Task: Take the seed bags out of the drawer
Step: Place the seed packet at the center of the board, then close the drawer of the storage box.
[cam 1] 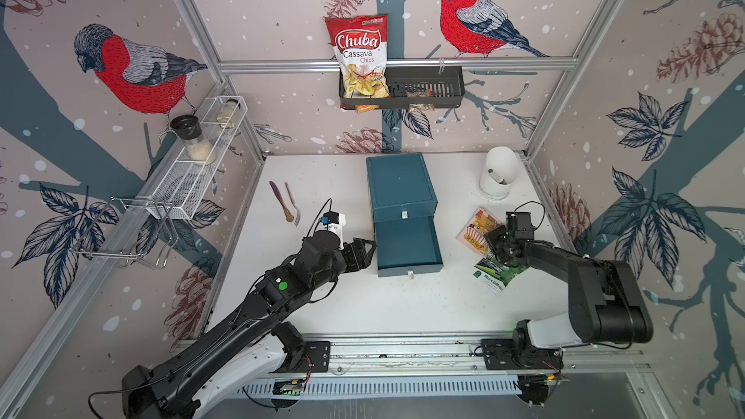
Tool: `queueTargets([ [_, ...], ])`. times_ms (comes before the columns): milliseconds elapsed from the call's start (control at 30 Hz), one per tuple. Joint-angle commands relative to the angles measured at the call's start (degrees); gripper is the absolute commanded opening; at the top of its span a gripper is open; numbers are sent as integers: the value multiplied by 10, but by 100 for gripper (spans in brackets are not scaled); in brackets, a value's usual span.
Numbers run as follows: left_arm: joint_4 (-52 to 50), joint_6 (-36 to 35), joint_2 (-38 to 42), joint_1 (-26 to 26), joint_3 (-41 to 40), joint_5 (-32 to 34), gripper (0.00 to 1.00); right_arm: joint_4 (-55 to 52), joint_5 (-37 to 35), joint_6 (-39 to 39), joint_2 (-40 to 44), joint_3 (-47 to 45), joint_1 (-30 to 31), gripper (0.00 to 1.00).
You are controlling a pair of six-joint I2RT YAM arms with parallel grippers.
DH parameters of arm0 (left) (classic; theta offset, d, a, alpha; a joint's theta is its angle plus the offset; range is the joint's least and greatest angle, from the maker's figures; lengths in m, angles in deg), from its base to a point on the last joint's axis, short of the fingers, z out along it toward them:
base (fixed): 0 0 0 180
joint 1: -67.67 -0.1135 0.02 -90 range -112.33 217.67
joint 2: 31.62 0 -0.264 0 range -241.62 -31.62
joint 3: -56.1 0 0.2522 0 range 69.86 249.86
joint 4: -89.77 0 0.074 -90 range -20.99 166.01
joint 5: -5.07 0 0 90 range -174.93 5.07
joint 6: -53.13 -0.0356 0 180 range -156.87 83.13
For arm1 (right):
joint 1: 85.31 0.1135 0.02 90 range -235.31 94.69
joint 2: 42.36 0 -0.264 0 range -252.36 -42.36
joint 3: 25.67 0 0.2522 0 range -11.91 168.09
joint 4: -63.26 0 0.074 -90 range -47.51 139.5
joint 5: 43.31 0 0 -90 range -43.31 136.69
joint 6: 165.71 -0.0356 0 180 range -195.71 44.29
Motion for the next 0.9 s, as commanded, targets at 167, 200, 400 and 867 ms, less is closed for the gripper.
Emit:
queueTargets([
  [167,17,-3,-12,-3,7,-3,74,-23,-28,-3,31,-2,1,39],
  [200,13,-5,-15,-4,12,-2,74,-29,-32,1,35,1,2,43],
  [400,0,-18,-23,-15,40,6,75,-90,-74,30,92,23,34,52],
  [867,-6,-80,-88,-89,139,0,80,-305,-177,69,319,150,327,54],
])
